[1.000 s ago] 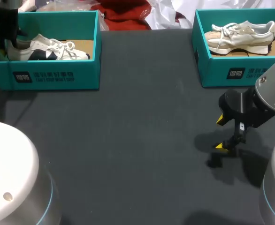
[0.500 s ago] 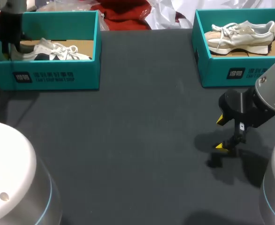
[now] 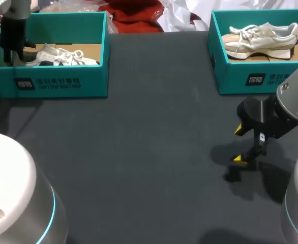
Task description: Take the shoe out of the shoebox, open the shoe tongue, remove and reinsert the insole, then place the shoe into the shoebox
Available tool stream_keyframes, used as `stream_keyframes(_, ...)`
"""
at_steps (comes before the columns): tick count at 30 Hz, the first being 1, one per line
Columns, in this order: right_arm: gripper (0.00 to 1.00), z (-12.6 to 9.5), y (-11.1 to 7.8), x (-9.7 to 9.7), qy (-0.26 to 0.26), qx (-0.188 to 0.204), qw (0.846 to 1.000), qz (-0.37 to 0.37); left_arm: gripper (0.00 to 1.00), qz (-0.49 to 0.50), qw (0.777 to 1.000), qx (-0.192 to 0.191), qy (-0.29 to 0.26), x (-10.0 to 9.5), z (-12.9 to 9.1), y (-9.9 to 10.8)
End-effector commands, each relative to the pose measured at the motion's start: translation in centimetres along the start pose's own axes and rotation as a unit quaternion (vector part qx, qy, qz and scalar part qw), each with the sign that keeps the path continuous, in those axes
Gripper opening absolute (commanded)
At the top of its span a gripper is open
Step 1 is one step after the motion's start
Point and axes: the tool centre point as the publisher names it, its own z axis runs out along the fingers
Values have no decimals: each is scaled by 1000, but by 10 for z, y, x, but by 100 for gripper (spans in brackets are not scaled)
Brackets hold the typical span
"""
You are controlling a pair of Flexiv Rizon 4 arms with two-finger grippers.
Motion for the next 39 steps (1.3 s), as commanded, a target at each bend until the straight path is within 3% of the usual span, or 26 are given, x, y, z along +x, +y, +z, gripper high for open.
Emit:
stream_keyframes(1, 100, 0, 0, 2, -2, 1, 1000, 0, 8, 1, 1000, 5, -4, -2, 6, 6)
stream_keyframes(4, 100, 0, 0, 2, -2, 1, 1000, 0, 23, 3, 1000, 6, -9, -1, 7, 6)
stream_keyframes(25, 100, 0, 0, 2, -2, 1, 1000, 0, 50, 11, 999, -6, -32, 2, -9, -3)
stream_keyframes(31, 100, 0, 0, 2, -2, 1, 1000, 0, 76, 19, 999, -22, -45, -1, -23, -6)
stream_keyframes(39, 100, 0, 0, 2, -2, 1, 1000, 0, 93, 31, 997, -34, -63, 0, -36, -15)
